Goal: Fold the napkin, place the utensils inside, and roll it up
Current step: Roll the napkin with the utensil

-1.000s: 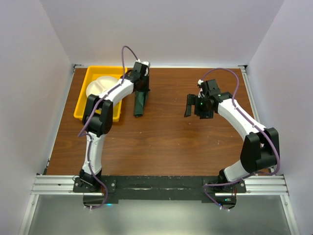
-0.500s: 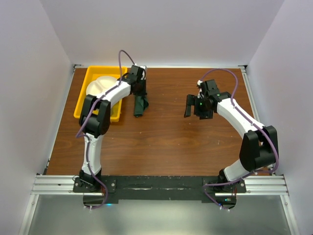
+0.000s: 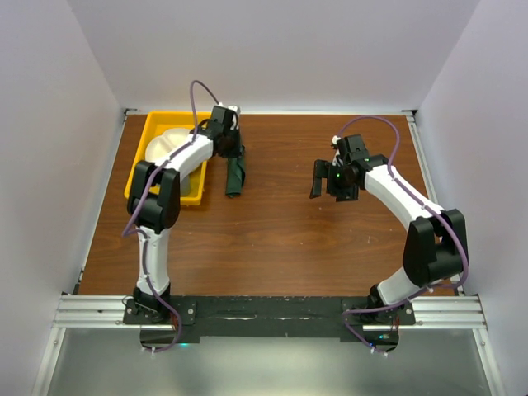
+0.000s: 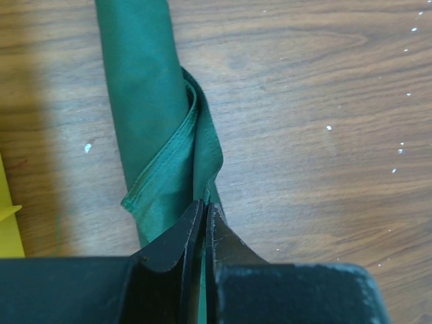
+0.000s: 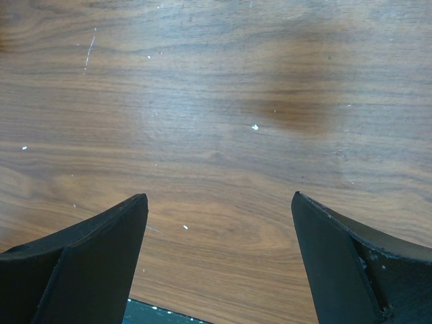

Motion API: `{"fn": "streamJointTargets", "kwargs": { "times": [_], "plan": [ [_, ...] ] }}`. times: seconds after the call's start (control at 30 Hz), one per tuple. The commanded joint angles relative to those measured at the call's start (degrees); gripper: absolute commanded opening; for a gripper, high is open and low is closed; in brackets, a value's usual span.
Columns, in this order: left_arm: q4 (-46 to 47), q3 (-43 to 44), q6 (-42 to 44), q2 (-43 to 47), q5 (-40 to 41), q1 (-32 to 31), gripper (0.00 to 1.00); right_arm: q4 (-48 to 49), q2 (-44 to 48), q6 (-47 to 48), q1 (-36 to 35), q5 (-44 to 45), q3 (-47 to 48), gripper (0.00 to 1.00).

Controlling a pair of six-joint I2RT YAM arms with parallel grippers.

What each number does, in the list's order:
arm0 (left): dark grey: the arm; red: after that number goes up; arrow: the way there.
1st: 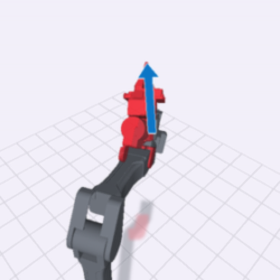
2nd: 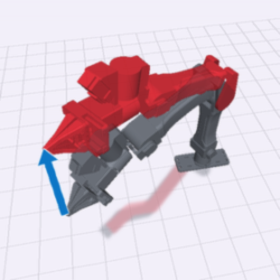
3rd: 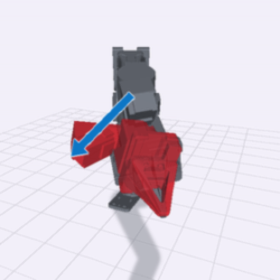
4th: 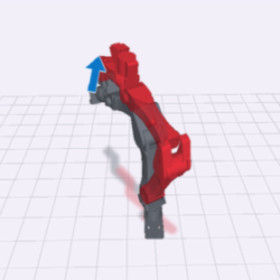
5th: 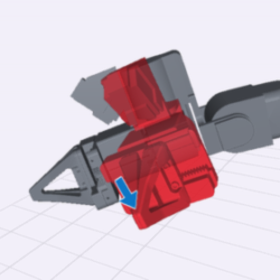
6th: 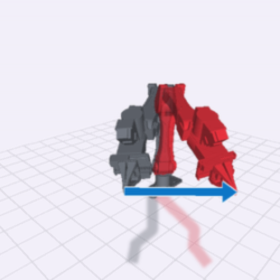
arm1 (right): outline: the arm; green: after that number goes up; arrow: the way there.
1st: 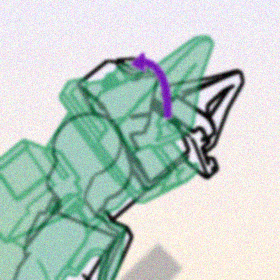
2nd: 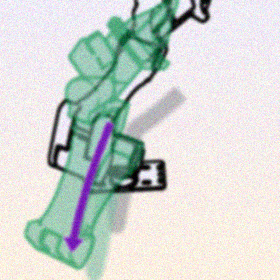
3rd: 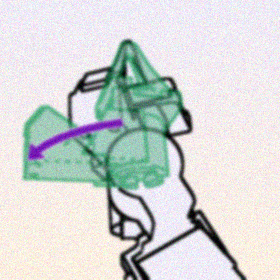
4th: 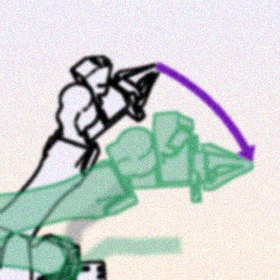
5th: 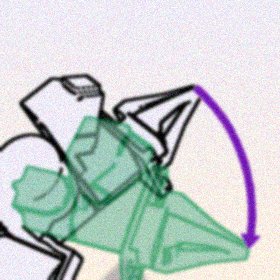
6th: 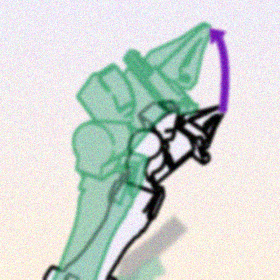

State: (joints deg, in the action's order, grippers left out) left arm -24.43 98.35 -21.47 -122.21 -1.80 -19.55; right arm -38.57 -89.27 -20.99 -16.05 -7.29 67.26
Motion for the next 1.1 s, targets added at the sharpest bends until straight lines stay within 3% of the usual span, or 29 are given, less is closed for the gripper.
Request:
{"fn": "streamJointTargets", "kwargs": {
  "times": [0.0, 0.8, 1.07],
  "plan": [
    [1.5, -1.5, 0.1, 4.1, -0.5, 1.3, 0.08, 0.8, -0.9, 0.1, 0.2, -1.3, 2.3, 0.92],
    [2.5, -4.6, 0.3, 5.4, -0.7, 5.0, 0.1, 2.4, -3.4, 1.0, -2.2, -4.9, 3.4, 0.93],
    [4.3, -5.5, 0.6, 4.5, -2.1, 6.0, 0.11, 16.2, -11.2, -5.6, -5.9, -14.7, 7.6, 0.89]
  ]
}}
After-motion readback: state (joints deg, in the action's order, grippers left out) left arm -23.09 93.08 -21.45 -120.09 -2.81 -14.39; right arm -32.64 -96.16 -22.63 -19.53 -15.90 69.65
